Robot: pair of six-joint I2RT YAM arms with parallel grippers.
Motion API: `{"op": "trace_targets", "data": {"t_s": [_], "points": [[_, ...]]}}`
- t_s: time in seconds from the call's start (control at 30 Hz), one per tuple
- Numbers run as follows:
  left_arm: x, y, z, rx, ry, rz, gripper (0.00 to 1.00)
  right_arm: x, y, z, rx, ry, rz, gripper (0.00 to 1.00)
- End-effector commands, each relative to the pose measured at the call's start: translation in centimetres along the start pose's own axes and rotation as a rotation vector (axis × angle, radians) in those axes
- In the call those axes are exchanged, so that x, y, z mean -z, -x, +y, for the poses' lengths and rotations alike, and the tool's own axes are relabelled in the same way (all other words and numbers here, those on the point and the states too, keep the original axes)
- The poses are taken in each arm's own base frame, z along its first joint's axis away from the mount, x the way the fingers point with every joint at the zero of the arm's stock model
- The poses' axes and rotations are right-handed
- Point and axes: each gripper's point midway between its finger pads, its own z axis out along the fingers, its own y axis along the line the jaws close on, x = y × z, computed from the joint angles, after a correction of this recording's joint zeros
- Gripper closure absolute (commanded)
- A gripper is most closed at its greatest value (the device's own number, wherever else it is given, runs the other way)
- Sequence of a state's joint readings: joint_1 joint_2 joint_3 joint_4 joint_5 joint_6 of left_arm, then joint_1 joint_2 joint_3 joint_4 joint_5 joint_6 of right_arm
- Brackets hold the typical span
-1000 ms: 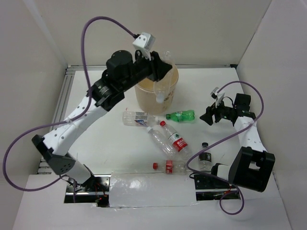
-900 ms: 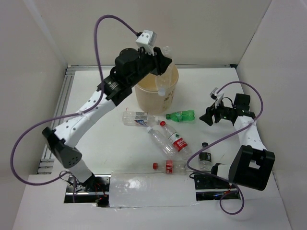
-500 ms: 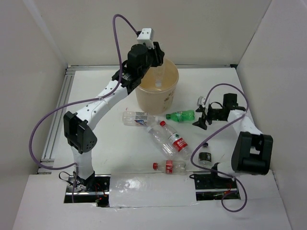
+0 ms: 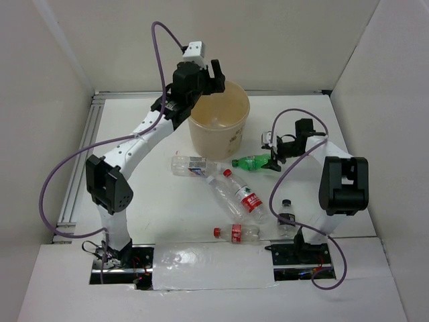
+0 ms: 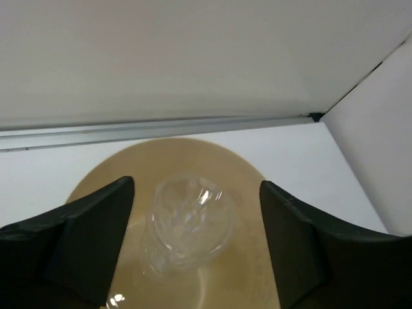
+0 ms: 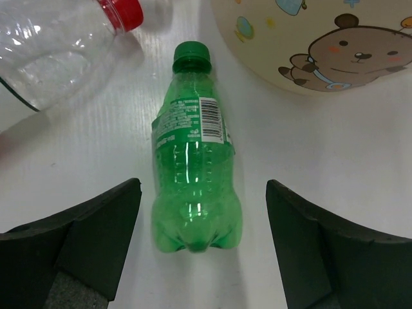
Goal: Put the plastic bottles in the bin
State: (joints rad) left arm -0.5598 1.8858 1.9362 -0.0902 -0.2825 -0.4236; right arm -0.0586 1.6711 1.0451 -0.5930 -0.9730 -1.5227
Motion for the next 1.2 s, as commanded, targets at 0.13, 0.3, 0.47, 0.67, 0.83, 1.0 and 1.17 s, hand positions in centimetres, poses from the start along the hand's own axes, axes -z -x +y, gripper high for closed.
{"op": "trace_targets", "data": {"t_s": [0.13,0.3,0.47,0.67,0.83,1.0,1.17], "points": [[4.9,1.6,-1.9,-0.026,-0.069,-0.030,0.00,-2.2,-0.6,-0.1,0.086,0.077,0.063,0.15],[12.0,1.4,-0.1,-0.049,-0.031,0.012,0.00,-3.4,-3.0,2.1,0.069,0.123,0.129,0.21],[18.8,-5.2,3.3,0.002,-0.034,0.121,0.00,-3.8,-4.5,3.9,0.019,0.152,0.173,0.50],[23.9,-14.8,7.0,0.093,0.015,0.348,0.00,1.7,-0.9,3.3,-0.038,0.080,0.134,0.99],[25.5,-18.4,7.9,0.279,0.076,0.407,0.00,8.8,6.3,1.6,0.078,-0.059,0.031,0.99],[25.3,-19.4,7.8,0.580,0.163,0.414,0.00,13.7,16.7,-2.3,0.236,-0.273,-0.133,0.99],[23.2,-21.4,8.2,0.856,0.302,0.497,0.00,13.2,25.0,-7.0,0.434,-0.405,-0.255,0.97]]}}
